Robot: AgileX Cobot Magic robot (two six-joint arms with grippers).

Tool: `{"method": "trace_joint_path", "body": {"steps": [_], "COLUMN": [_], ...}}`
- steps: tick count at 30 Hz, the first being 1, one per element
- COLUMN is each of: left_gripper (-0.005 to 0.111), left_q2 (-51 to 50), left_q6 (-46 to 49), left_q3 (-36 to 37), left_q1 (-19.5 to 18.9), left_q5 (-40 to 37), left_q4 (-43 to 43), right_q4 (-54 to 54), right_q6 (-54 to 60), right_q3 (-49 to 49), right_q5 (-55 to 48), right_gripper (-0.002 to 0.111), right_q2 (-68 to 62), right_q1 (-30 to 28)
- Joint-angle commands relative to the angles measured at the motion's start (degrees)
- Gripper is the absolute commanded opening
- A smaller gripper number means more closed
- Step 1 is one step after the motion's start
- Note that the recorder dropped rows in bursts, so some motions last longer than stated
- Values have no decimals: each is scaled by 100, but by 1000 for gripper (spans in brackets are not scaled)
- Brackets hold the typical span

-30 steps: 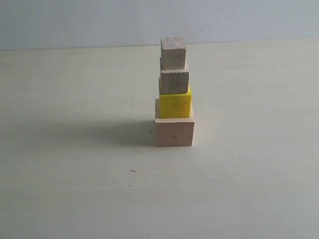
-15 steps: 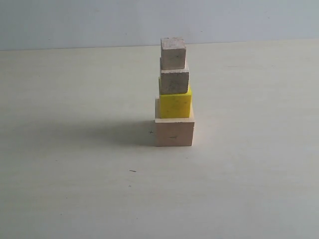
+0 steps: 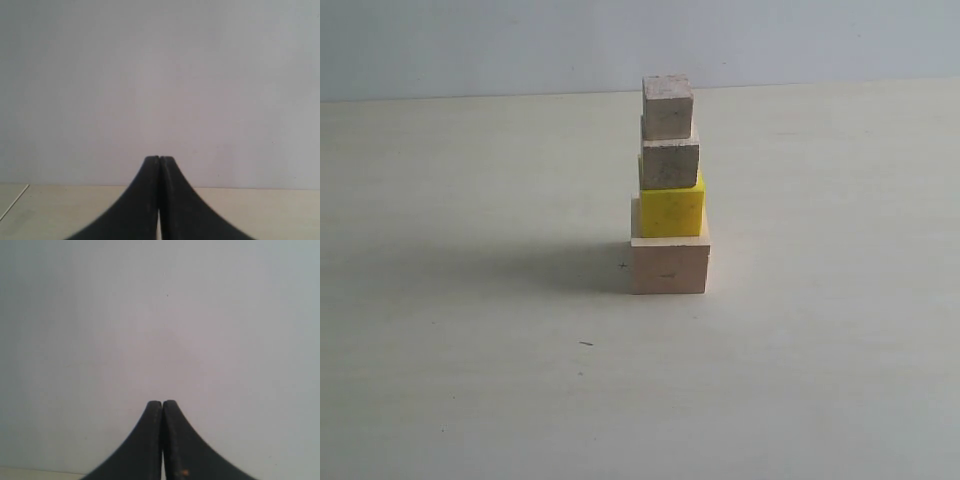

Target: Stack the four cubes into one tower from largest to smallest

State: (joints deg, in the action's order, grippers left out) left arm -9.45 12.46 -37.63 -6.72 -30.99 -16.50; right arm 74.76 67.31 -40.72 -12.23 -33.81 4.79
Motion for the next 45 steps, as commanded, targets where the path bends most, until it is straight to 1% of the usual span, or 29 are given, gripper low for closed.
{"method": "trace_joint_path", "body": {"steps": [1,3,6,9,12,18,22,26,30,34,36,39,43,45], "left_gripper": [0,0,0,0,0,0,0,0,0,0,0,0,0,0], "left_q2": [129,177,288,415,611,945,945,945,945,945,945,945,945,945], "left_q6": [-69,-69,-69,-146,-488,-519,-519,-519,-519,-546,-596,-606,-642,-682], "left_q3": [13,28,237,715,1235,2384,2983,3398,3637,3763,3763,3763,3763,3763], "left_q1": [-12,-12,-12,-12,-12,3,171,318,414,456,456,456,456,456], "left_q5": [-6,-15,-2,151,414,977,1408,1623,1656,1683,1531,1520,1041,1041], "left_q4": [76,133,305,350,332,369,443,784,1144,1242,1242,1253,1291,1291], "right_q4": [11,11,11,11,11,-3,-3,-3,13,13,13,13,2,2], "right_q6": [3,3,3,3,3,3,3,3,3,3,3,3,3,3], "right_q3": [30,30,30,30,30,30,30,30,30,30,30,30,30,30], "right_q5": [-6,-6,-6,-6,-6,-6,-6,-6,-6,-6,-6,-6,-6,-6], "right_gripper": [0,0,0,0,0,0,0,0,0,0,0,0,0,0], "right_q2": [26,26,26,26,26,26,26,26,26,26,26,26,26,26], "right_q1": [11,11,11,11,11,11,11,11,11,11,11,11,11,11]}}
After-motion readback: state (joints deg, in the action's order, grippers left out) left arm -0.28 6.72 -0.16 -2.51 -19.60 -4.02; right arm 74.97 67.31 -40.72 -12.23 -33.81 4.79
